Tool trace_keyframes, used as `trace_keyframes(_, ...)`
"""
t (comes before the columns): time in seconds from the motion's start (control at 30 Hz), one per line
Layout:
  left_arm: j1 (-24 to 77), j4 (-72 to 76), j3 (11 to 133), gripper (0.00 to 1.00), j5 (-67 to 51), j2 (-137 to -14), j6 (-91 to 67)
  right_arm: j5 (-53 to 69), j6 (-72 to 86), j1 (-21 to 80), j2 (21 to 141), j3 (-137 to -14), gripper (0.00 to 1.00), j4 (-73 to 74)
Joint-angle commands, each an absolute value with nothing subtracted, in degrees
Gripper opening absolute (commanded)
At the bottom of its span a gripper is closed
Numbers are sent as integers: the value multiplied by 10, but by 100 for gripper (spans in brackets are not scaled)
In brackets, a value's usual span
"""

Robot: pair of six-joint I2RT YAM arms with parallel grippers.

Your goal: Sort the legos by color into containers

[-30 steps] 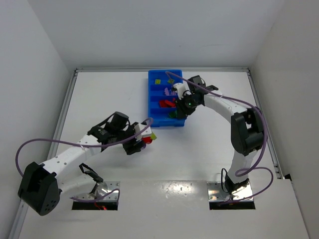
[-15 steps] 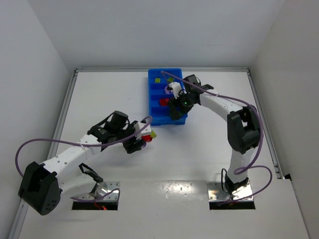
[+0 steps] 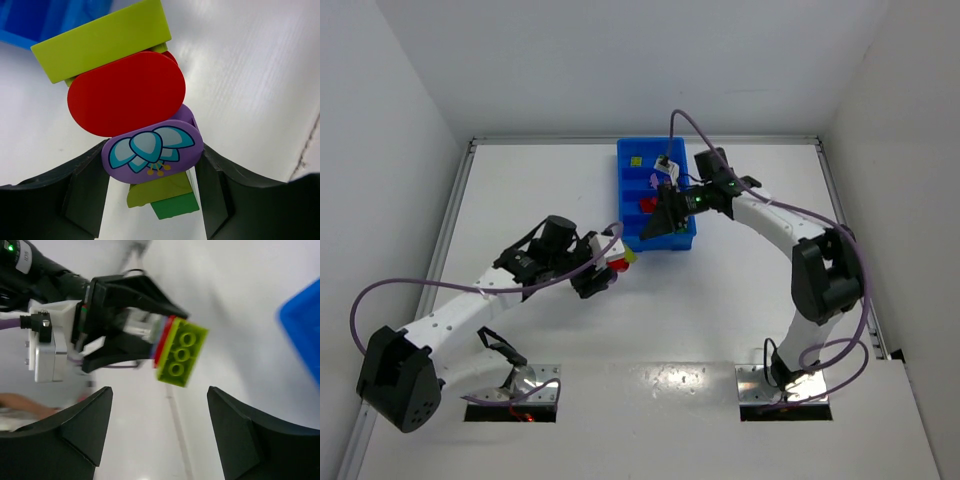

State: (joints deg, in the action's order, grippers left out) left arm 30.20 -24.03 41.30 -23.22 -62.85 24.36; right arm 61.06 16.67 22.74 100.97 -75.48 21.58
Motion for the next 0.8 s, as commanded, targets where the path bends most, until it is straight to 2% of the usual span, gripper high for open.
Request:
trace_keyframes(0.0, 305, -190, 449, 30, -213, -610, 220, 734, 362, 235, 1024, -718, 77, 78)
trace_keyframes(0.13, 318, -190, 466, 30, -207, -610, 214, 745, 455, 235, 1054, -718, 77, 15)
trace_keyframes(0.33, 318, -185, 477, 30, -207, -615, 214, 745, 473, 240, 1083, -749, 77, -6)
trace_keyframes(0.57, 329, -185, 489, 30, -207, -621, 214, 740, 478, 246, 1093, -769, 60, -19)
trace_keyframes(0.7, 334, -185, 489, 30, -207, -633, 214, 746, 478, 258, 1100, -776, 54, -31)
trace_keyframes(0.77, 334, -185, 489, 30, -207, -633, 214, 752, 478, 264, 1100, -776, 54, -31)
